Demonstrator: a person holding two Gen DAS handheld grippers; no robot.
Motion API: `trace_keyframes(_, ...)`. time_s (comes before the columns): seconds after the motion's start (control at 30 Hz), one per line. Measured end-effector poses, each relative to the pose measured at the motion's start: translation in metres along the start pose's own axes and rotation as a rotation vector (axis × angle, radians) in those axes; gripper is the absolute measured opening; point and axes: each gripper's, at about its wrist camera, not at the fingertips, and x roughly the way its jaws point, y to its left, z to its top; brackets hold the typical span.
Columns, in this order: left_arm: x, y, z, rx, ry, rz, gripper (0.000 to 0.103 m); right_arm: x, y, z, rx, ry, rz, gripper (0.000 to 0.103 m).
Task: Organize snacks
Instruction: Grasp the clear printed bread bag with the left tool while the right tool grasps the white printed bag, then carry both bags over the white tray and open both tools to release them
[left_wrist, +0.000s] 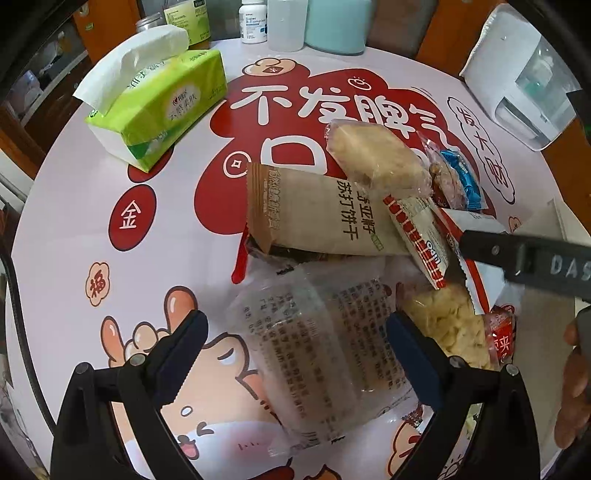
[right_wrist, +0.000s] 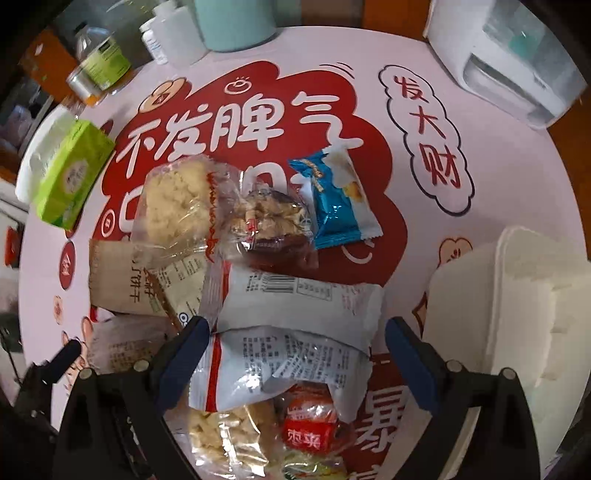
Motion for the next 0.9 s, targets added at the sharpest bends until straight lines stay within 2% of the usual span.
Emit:
trace_keyframes(0.07,0.003,0.001,0.000,-0.015,0.016,-0.011,0.098,0.002,0.004,0.001,-0.028,0.002,-0.025,0.094)
trace_keyframes(0.1,0.004,0.002,0.001,-0.025,0.022,-0.018,0.098,0.004,0.006,0.001,-0.043,0.006,-0.017,0.087)
trace_keyframes(0.17,0.007,0.004,0.001,-0.053,0.042,-0.030,0.098,0.007,0.006,0.001,-0.043,0.018,-0.015,0.084)
trace_keyframes(0.2,0.009,0.004,0.001,-0.061,0.056,-0.037,0.098,0.007,0.007,0.001,-0.046,0.017,-0.016,0.075)
trace_keyframes(0.27,0.016,0.003,-0.001,-0.067,0.086,-0.046,0.099,0.005,0.007,0.000,-0.049,0.022,-0.010,0.067)
trace_keyframes(0.37,0.033,0.000,-0.006,-0.061,0.168,-0.058,0.100,0.001,0.007,-0.002,-0.063,0.007,-0.030,0.060)
trace_keyframes(0.43,0.029,-0.003,-0.010,-0.046,0.139,-0.033,0.099,-0.005,0.008,-0.009,-0.073,-0.010,-0.037,0.058)
trace_keyframes(0.47,0.028,-0.002,-0.011,-0.056,0.138,-0.048,0.095,-0.008,0.008,-0.012,-0.075,-0.021,-0.039,0.056)
trace_keyframes(0.53,0.021,0.000,-0.013,-0.072,0.126,-0.077,0.080,-0.018,0.009,-0.022,-0.082,-0.052,-0.037,0.055)
trace_keyframes(0.63,0.010,0.005,-0.018,-0.049,0.106,-0.045,0.069,-0.036,0.013,-0.039,-0.080,-0.100,-0.014,0.055)
trace_keyframes(0.9,-0.050,0.030,-0.037,-0.014,0.007,0.040,0.066,-0.097,0.023,-0.089,-0.069,-0.247,0.075,0.054)
